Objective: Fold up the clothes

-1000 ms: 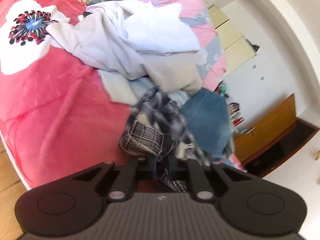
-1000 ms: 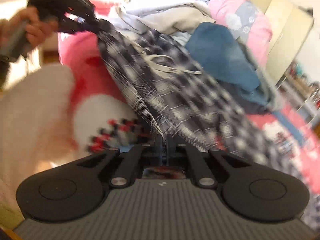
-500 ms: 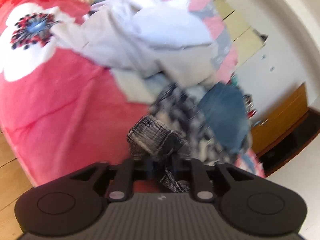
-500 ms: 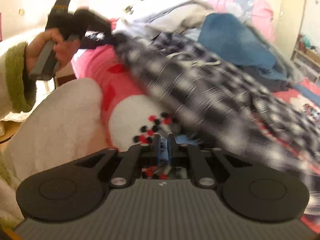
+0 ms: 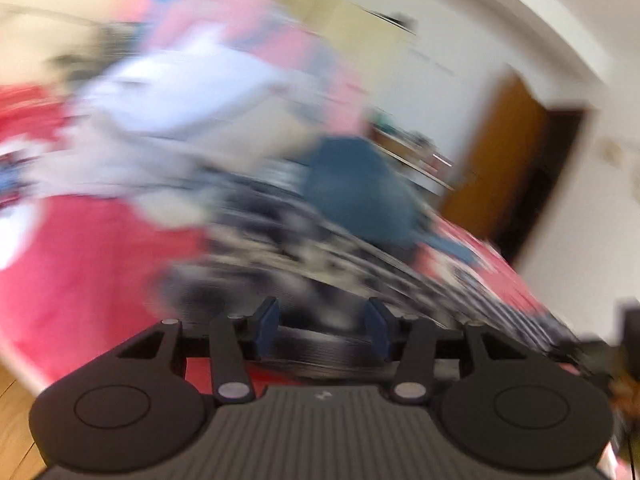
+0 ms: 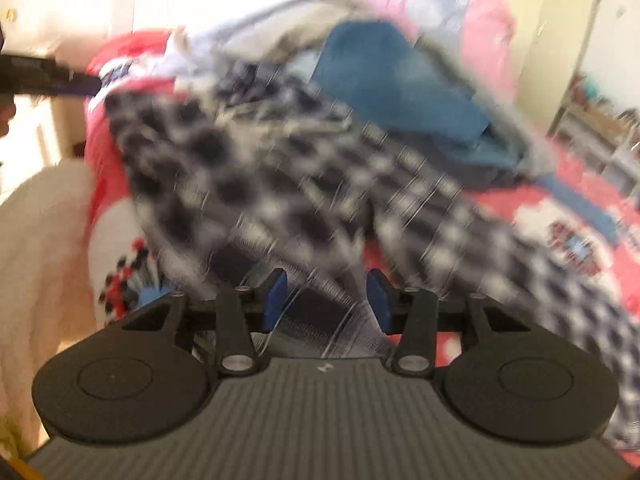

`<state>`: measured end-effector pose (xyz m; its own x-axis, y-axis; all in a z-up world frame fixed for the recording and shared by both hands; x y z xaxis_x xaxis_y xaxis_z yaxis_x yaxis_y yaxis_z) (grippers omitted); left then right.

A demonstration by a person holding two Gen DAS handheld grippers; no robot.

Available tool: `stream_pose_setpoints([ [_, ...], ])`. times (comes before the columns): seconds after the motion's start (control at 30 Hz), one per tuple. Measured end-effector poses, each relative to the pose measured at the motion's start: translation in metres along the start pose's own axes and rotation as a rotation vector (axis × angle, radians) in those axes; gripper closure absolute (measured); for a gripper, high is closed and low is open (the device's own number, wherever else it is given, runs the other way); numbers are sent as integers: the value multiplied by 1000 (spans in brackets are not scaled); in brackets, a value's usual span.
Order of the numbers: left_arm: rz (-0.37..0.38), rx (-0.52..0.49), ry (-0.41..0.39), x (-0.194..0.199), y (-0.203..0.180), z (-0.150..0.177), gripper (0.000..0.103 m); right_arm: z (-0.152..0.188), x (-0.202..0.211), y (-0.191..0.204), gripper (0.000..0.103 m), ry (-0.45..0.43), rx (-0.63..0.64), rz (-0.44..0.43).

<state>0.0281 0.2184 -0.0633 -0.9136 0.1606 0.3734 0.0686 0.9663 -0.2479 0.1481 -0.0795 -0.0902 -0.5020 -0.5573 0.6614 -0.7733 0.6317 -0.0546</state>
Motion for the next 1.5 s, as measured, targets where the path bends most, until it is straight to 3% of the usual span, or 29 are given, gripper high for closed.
stream_pose_setpoints([
  [0.03, 46, -56, 23, -9, -18, 1, 55, 4, -3, 4, 95, 32, -2, -11],
  [0.07, 93, -103, 47, -18, -35, 3, 53, 8, 1, 12, 98, 37, 5, -6],
  [0.2, 239, -240, 131, -50, -95, 18, 53, 26, 25, 41, 100, -8, -9, -3],
  [0.37, 274, -381, 153, -81, -137, 25, 53, 69, 46, 46, 99, -31, -227, 4],
  [0.5, 278, -433, 175, -101, -150, 24, 48, 85, 96, 5, 96, -152, -456, 72],
  [0.53, 280, -439, 188, -106, -152, 25, 48, 87, 111, -11, 93, -189, -507, 105],
  [0.6, 275, -437, 215, -115, -155, 28, 48, 92, 145, -53, 75, -270, -627, 195],
  [0.63, 270, -434, 228, -120, -156, 29, 48, 98, 161, -77, 56, -299, -695, 254],
  [0.67, 264, -429, 237, -123, -156, 30, 51, 104, 176, -103, 48, -320, -762, 318],
  [0.7, 257, -423, 243, -126, -156, 30, 52, 111, 188, -126, 48, -321, -812, 371],
  [0.83, 235, -369, 269, -134, -153, 35, 66, 144, 216, -196, 39, -225, -904, 515],
  [0.97, 220, -345, 279, -137, -150, 37, 80, 187, 220, -222, 22, -54, -822, 583],
  [1.0, 218, -331, 278, -138, -149, 36, 83, 195, 212, -224, 22, 1, -782, 579],
  [1.1, 212, -289, 273, -140, -146, 34, 88, 209, 182, -226, 33, 122, -708, 529],
  [1.13, 210, -275, 272, -140, -145, 33, 88, 205, 178, -227, 51, 119, -697, 517],
  [1.17, 208, -261, 270, -141, -144, 32, 89, 197, 181, -227, 82, 93, -675, 515],
  [1.2, 207, -247, 269, -141, -143, 32, 89, 186, 188, -225, 94, 51, -642, 521],
  [1.5, 215, -228, 234, -123, -142, 25, 91, 92, 251, -207, 96, -320, -339, 571],
])
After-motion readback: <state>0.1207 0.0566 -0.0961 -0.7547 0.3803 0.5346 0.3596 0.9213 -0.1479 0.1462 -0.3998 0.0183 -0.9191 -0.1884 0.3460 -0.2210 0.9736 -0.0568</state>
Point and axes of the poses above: each gripper's, at about its wrist camera, not at the fingertips, and x roughly against the way its jaws point, y to its left, z to its underside, the point moved 5 cm from there along -x, roughly the way its jaws point, and after that the axes turned 8 degrees about -x, right-handed, at the moved point
